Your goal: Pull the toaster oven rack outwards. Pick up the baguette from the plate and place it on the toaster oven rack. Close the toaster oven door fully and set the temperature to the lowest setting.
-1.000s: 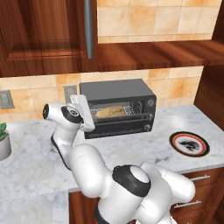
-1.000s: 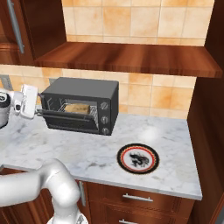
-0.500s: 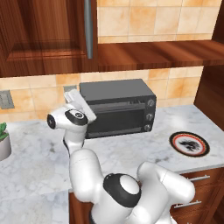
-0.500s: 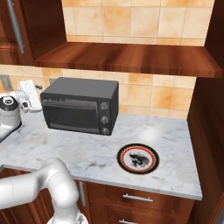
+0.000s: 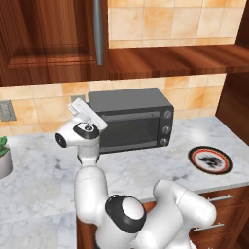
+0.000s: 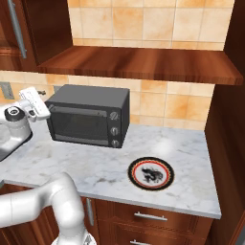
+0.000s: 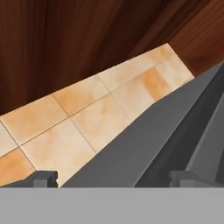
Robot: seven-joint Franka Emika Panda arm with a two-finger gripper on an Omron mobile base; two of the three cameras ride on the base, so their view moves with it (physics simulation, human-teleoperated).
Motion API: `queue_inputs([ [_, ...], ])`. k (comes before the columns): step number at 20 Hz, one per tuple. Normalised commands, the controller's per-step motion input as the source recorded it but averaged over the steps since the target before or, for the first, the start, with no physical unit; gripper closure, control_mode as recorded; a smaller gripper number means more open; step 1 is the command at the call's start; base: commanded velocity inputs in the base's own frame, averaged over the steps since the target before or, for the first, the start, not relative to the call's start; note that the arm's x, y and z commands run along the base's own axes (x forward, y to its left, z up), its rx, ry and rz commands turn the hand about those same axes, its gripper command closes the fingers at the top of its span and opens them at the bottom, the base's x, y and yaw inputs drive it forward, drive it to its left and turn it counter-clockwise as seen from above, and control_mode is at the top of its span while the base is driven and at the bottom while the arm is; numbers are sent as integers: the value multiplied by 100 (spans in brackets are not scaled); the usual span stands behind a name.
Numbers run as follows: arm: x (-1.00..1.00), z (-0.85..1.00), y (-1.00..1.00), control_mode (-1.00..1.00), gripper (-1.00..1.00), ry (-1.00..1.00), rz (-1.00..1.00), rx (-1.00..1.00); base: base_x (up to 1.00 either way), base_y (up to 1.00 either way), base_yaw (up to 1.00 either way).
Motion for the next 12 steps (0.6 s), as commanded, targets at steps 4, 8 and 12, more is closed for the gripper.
queue_inputs([
  [4,5,-4,9,-100,-100,-16,12,-6,0,0,0],
  [8,-33,57,2,-100,-100,-23,10,-1,0,0,0],
  [12,-68,56,0,-100,-100,-10,10,0,0,0,0],
])
